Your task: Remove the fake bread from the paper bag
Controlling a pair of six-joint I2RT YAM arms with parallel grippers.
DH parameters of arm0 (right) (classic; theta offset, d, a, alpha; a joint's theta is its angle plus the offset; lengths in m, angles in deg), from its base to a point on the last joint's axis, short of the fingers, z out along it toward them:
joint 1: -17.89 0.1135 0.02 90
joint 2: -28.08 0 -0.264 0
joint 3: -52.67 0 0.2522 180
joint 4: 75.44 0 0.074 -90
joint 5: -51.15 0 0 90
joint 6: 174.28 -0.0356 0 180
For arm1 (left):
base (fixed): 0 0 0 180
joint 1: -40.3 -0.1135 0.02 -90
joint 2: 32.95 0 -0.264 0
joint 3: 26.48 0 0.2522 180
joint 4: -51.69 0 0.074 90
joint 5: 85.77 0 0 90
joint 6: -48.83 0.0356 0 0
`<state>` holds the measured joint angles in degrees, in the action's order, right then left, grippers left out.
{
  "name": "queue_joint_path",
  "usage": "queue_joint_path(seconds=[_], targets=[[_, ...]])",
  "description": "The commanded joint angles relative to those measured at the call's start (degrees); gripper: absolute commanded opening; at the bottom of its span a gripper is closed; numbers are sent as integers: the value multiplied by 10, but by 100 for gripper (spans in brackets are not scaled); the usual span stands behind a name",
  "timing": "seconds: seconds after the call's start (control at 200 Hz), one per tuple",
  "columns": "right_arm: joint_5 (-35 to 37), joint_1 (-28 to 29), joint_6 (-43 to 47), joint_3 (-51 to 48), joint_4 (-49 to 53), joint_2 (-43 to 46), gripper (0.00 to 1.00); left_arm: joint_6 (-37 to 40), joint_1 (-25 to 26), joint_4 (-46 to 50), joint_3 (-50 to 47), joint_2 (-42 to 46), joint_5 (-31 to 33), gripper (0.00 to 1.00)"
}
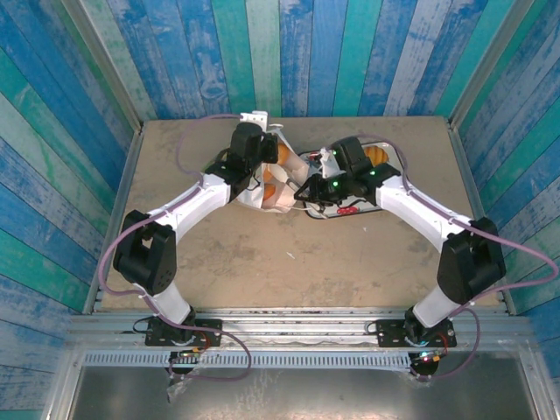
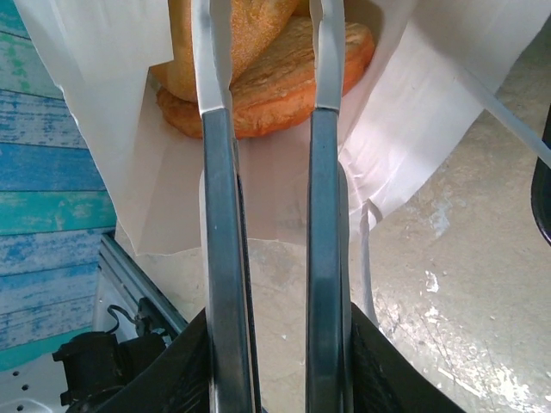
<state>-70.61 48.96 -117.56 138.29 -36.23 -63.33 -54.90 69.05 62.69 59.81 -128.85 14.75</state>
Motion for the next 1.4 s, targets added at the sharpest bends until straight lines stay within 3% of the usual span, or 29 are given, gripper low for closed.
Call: queue_joint_path(seconds=[0.0,0.19,0.661,1.007,1.207,1.392], targets=[[17,8,17,-10,28,28,15,3,-3,1,29,13,23,1],[33,17,36,-16,41,58,15,14,-3,19,57,4,19,2],[78,20,57,-30,76,111,12,9,-4,21,42,8,77,1],[84,19,18,-62,5,92,10,8,-3,16,38,6,46,1],[88,19,8,-65,-38,102,1,10,-3,12,27,5,52,1],[96,24,15,-67,-34,122,1,2,-4,9,28,-7,68,1]])
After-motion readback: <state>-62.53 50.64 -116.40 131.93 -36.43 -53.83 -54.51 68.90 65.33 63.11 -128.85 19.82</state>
